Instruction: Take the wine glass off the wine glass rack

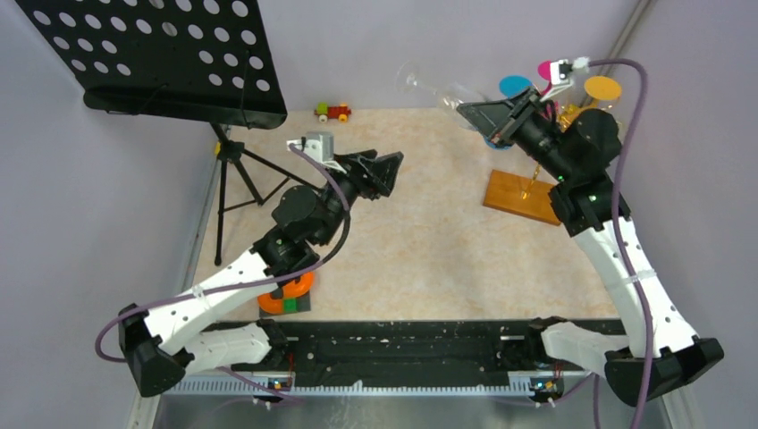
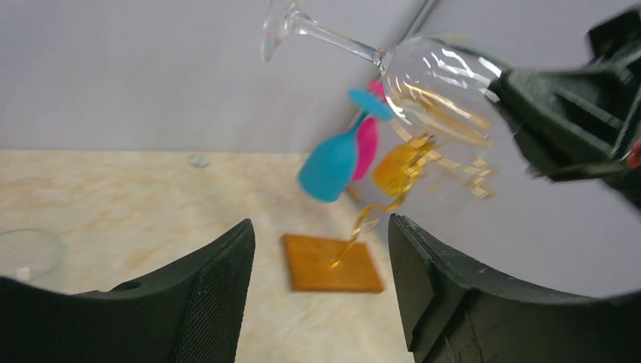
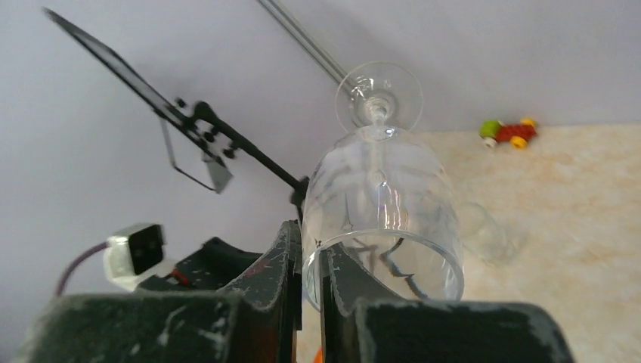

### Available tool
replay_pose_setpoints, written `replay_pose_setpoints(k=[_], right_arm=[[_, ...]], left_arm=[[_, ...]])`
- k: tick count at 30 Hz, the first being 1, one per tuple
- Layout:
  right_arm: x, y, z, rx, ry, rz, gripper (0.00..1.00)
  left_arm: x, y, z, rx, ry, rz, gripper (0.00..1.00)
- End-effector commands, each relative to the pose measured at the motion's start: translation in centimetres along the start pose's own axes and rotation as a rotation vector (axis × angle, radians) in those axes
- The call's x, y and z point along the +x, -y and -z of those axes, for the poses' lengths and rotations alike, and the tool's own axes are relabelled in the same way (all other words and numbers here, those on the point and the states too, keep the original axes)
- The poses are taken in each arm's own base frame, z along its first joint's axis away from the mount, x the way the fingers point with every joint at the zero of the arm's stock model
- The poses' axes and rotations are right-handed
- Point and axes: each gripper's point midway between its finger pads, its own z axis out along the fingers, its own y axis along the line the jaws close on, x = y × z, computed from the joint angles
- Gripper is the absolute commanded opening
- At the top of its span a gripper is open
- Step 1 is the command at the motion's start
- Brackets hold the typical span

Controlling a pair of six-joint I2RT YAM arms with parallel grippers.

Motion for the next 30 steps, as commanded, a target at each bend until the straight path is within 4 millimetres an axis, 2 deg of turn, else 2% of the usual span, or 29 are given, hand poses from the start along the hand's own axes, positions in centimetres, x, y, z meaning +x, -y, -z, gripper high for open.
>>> replay_pose_setpoints(k=[1, 5, 9, 11, 16, 21, 25, 30], right_arm=[[3.0, 3.3, -1.0, 0.205, -0.122, 0.221, 0.00], [6.7, 5.7, -2.3, 0.296, -0.246, 0.298, 0.00], [11.4, 8.3, -3.6, 0.396, -0.403, 0.370, 0.00], [13.0, 9.7, -4.0, 0.456, -0.455, 0.398, 0.00], [16.7, 12.6, -4.0, 0.550, -0.570, 0.430, 0.00], [20.3, 15.0, -3.5, 0.623, -0.715, 0.465, 0.00], [22.1, 16.7, -3.3, 0.665, -0.816, 0.509, 0.00], [23.4, 18.6, -4.9, 0.692, -0.879, 0.551, 0.00]], left_arm=[[1.8, -4.8, 3.1, -0.170, -0.276, -0.416, 0.69], [-1.1, -8.0, 5.1, -0.358, -0.275, -0.541, 0.70], [-3.0, -8.1, 6.5, -0.359, -0.215, -0.546, 0.72], [-3.2, -8.1, 6.9, -0.346, -0.211, -0.558, 0.73], [-3.3, -8.3, 7.9, -0.338, -0.254, -0.604, 0.73], [-2.5, -8.4, 8.2, -0.315, -0.291, -0.612, 0.75], [-1.2, -7.9, 8.3, -0.274, -0.330, -0.579, 0.76], [-0.2, -8.1, 8.5, -0.272, -0.362, -0.550, 0.76]])
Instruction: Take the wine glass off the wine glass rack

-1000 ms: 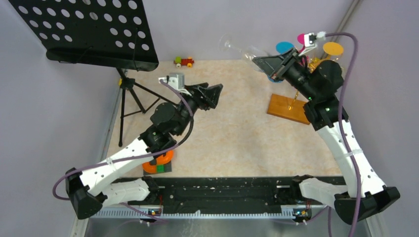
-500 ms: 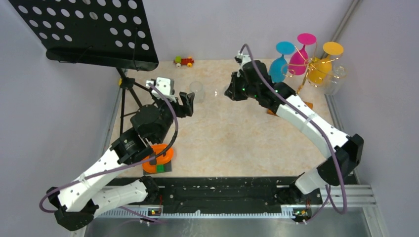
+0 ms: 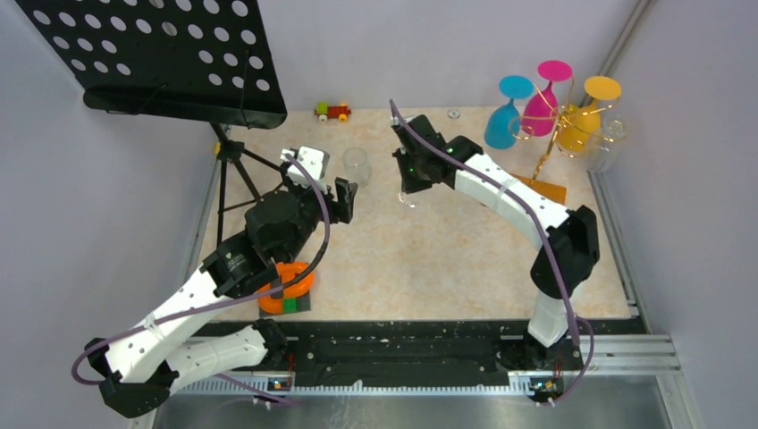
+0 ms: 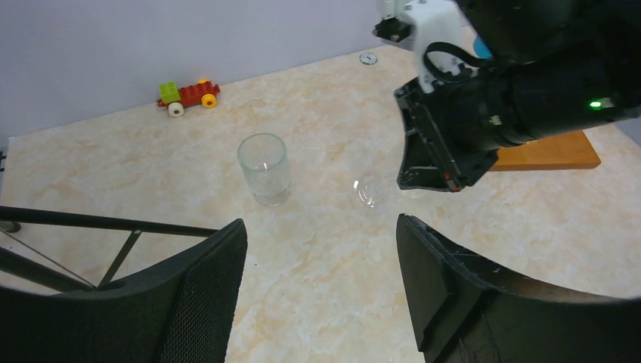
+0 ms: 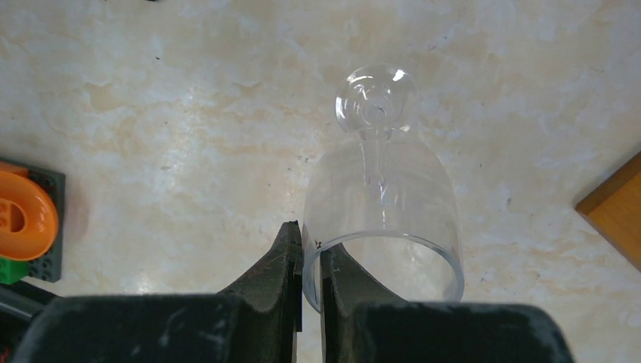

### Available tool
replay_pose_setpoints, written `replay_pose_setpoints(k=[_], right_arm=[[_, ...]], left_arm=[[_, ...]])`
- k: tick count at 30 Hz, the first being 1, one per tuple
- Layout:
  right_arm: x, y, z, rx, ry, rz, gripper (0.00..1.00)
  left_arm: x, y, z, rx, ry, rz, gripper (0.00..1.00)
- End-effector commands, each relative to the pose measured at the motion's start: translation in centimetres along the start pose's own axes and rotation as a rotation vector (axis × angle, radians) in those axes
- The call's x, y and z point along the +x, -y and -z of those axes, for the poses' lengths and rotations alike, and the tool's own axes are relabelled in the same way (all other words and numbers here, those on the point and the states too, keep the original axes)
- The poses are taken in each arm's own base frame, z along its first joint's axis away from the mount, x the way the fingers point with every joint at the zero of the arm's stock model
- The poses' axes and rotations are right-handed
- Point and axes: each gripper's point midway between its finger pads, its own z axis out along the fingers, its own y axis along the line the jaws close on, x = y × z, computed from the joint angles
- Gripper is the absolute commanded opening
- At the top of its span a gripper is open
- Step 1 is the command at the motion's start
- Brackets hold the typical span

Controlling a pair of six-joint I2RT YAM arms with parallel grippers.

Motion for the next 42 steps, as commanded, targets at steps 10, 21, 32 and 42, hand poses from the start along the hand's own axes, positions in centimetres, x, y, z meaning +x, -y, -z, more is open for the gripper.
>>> replay_pose_setpoints(k=[10, 21, 32, 42], right_arm=[[-4.6, -1.0, -3.1, 0.044, -0.014, 0.151, 0.00], [-5.7, -1.6, -6.1, 0.020, -0.039, 0.209, 0.00], [-6.2, -1.4, -7.4, -0.005, -0.024, 0.291, 0.04], [-7.7, -0.1, -8.6, 0.070, 0.030, 0.298, 0.38]], left_arm=[[0.7, -0.4, 0.1, -0.013, -0.012, 0.034, 0.77], [1.0, -0.7, 0.3, -0.018, -0.018, 0.053, 0.77], [1.5, -0.8, -0.2, -0.024, -0.036, 0.048, 0.77], [2.0, -0.9, -0.3, -0.030, -0.048, 0.051, 0.77]])
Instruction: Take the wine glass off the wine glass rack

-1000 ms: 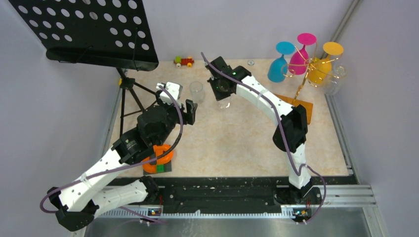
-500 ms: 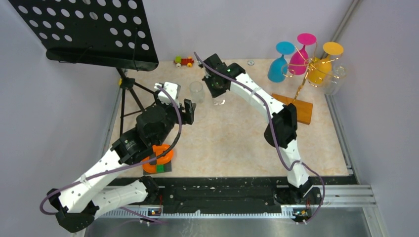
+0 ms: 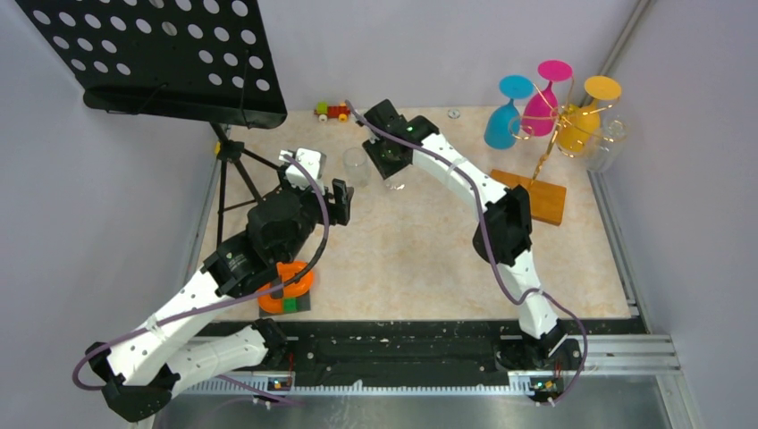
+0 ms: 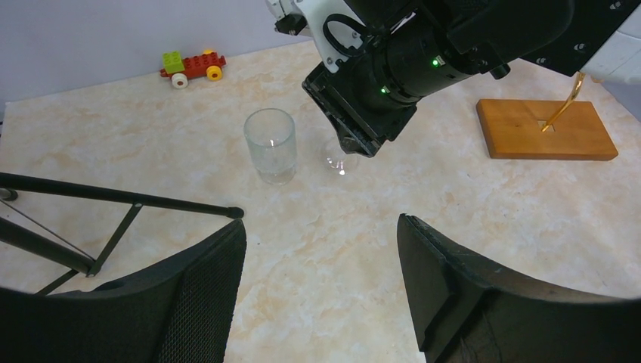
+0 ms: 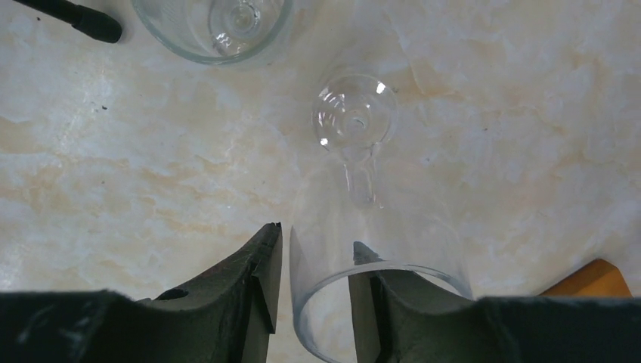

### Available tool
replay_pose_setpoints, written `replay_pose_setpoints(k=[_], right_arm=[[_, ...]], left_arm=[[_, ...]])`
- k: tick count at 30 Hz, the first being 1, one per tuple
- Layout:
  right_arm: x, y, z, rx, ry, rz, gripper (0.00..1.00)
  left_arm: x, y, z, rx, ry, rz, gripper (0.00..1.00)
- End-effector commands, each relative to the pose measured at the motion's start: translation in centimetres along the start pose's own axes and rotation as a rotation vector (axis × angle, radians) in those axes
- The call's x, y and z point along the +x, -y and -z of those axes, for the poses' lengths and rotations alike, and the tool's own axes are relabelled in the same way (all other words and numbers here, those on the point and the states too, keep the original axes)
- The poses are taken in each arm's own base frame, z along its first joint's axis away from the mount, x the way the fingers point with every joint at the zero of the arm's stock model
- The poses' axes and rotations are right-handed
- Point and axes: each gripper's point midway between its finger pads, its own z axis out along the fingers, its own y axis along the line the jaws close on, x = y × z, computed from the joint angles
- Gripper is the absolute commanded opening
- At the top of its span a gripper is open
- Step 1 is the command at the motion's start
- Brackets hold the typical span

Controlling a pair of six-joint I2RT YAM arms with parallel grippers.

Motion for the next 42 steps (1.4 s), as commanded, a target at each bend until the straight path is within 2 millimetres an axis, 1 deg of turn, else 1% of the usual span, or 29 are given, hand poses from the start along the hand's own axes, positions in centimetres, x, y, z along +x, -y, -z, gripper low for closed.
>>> replay_pose_setpoints(k=[1, 3, 6, 8, 11, 14, 16, 20, 24, 27, 29, 32, 34, 36, 37, 38, 39, 41, 42], right_arm=[[-3.3, 1.7, 0.7, 0.063, 0.122, -0.011, 0.40], [-4.5, 2.1, 1.2, 0.077, 0.167, -0.020, 0.44], [-6.3, 2.5, 2.4, 0.086, 0.239, -0.035, 0.52], [-7.6, 2.6, 3.5, 0.076, 0.287, -0.010, 0.55], [-8.9, 3.1, 4.9, 0.071, 0.337, -0.022, 0.58], [-9.9, 3.8, 6.2, 0.067, 0.373, -0.051, 0.59], [-10.6, 3.9, 7.5, 0.043, 0.406, -0.061, 0.60], [-11.9, 3.1, 11.2, -0.051, 0.482, -0.089, 0.64], [-12.3, 3.0, 15.0, -0.098, 0.531, -0.124, 0.66], [-12.5, 3.3, 18.9, -0.127, 0.579, -0.155, 0.66], [-12.3, 3.9, 21.8, -0.132, 0.613, -0.176, 0.66], [-11.3, 6.2, 25.9, -0.111, 0.654, -0.243, 0.66], [-10.1, 8.5, 28.0, -0.075, 0.664, -0.306, 0.66], [-8.9, 11.4, 30.1, -0.023, 0.681, -0.372, 0.65], [-8.1, 13.2, 31.6, 0.014, 0.703, -0.412, 0.65], [-7.4, 14.6, 32.7, 0.040, 0.719, -0.445, 0.65], [-6.8, 15.9, 33.5, 0.062, 0.729, -0.490, 0.65], [-5.5, 18.5, 35.0, 0.110, 0.757, -0.597, 0.60], [-4.6, 20.3, 35.4, 0.155, 0.765, -0.672, 0.57]], left_arm=[[0.1, 0.0, -0.2, -0.002, 0.005, 0.024, 0.77], [0.2, 0.1, -0.2, 0.000, 0.000, 0.027, 0.77], [0.2, 0.0, -0.1, 0.001, 0.000, 0.031, 0.77], [0.1, 0.0, 0.0, 0.001, 0.003, 0.033, 0.77], [0.0, 0.0, 0.0, 0.001, 0.004, 0.037, 0.77], [0.0, -0.1, 0.0, -0.003, 0.006, 0.043, 0.77], [0.1, -0.1, 0.0, -0.005, 0.004, 0.045, 0.77], [0.3, 0.2, -0.2, 0.007, 0.001, 0.046, 0.79], [0.3, 0.5, -0.3, 0.013, 0.005, 0.065, 0.81], [0.2, 0.7, -0.4, 0.015, 0.000, 0.093, 0.82], [0.7, 1.7, -0.4, 0.059, -0.057, 0.087, 0.83], [1.7, 4.0, -0.5, 0.170, -0.151, 0.054, 0.82], [2.4, 4.8, -0.8, 0.197, -0.190, 0.063, 0.82], [2.8, 5.1, -1.0, 0.205, -0.196, 0.077, 0.82], [2.9, 5.3, -1.1, 0.207, -0.195, 0.086, 0.82], [2.9, 5.4, -1.1, 0.213, -0.194, 0.094, 0.83], [2.9, 5.6, -1.1, 0.223, -0.194, 0.099, 0.83], [2.7, 5.8, -0.9, 0.236, -0.190, 0.106, 0.83], [2.5, 5.8, -0.8, 0.240, -0.184, 0.109, 0.83]])
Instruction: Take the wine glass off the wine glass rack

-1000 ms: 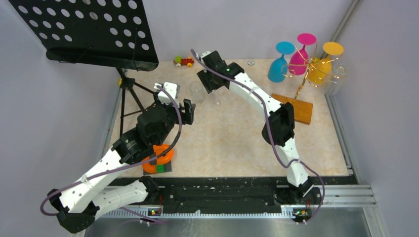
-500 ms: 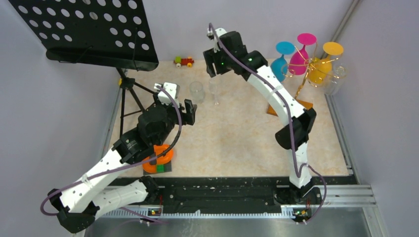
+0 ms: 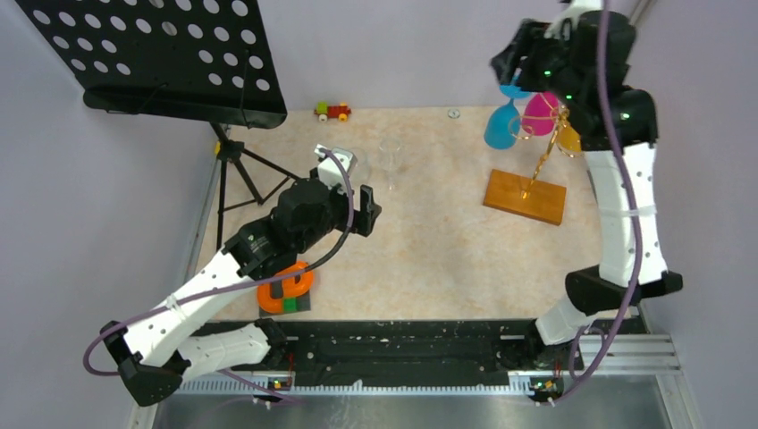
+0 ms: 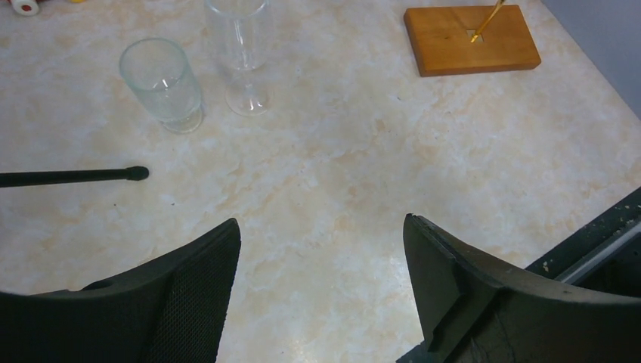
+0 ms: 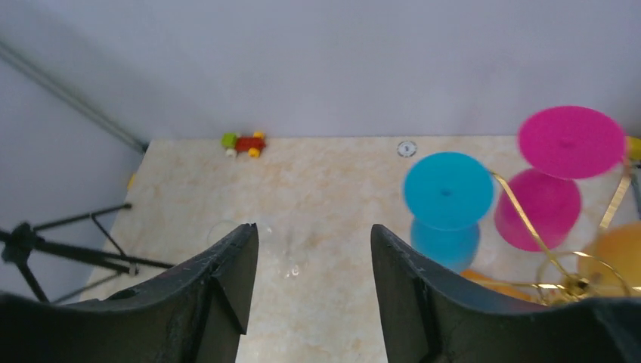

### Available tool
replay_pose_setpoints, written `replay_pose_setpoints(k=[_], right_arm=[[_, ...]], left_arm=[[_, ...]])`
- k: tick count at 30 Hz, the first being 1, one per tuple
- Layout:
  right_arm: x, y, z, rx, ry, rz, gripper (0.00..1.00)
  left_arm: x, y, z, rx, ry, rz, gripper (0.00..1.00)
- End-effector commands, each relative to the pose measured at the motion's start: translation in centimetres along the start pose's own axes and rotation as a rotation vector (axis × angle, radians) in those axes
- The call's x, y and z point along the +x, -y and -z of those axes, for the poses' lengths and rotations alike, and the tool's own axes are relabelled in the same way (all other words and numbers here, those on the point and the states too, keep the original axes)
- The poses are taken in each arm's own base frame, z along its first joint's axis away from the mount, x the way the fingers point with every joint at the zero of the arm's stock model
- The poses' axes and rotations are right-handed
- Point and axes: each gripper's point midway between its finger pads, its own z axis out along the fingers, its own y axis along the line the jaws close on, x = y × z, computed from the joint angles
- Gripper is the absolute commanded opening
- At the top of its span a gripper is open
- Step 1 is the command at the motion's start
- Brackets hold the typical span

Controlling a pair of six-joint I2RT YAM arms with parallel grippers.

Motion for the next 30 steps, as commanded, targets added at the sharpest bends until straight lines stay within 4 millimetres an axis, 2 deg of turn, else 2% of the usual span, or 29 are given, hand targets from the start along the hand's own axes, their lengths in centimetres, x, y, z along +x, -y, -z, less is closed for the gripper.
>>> replay_pose_setpoints(k=[1, 5, 9, 11, 16, 24, 30], right_arm=[[-1.1, 5.6, 2.7, 0.174, 0.055, -0.219, 0.55], [-0.7, 9.4, 2.8, 0.254, 0.129, -0.362, 0.54], [0.4, 11.2, 1.7, 0.227, 0.141, -0.499, 0.54], [1.2, 12.8, 1.1, 0.234, 0.142, -0.564, 0.54], [2.7, 14.1, -0.8, 0.218, 0.148, -0.658, 0.53], [2.5, 15.4, -2.8, 0.217, 0.210, -0.718, 0.47], [3.7, 16.5, -4.0, 0.256, 0.195, -0.734, 0.44]], left_arm=[[-1.8, 1.2, 0.9, 0.063, 0.055, 0.045, 0.83], [-2.2, 1.2, 1.2, 0.067, 0.081, 0.064, 0.83], [-2.3, 1.2, 1.2, 0.069, 0.088, 0.074, 0.83], [-2.5, 1.3, 1.2, 0.073, 0.098, 0.080, 0.83], [-2.7, 1.1, 1.1, 0.066, 0.128, 0.099, 0.82], [-2.8, 0.4, 0.9, 0.028, 0.146, 0.090, 0.82], [-4.4, -2.6, 1.4, -0.133, 0.196, 0.024, 0.81]])
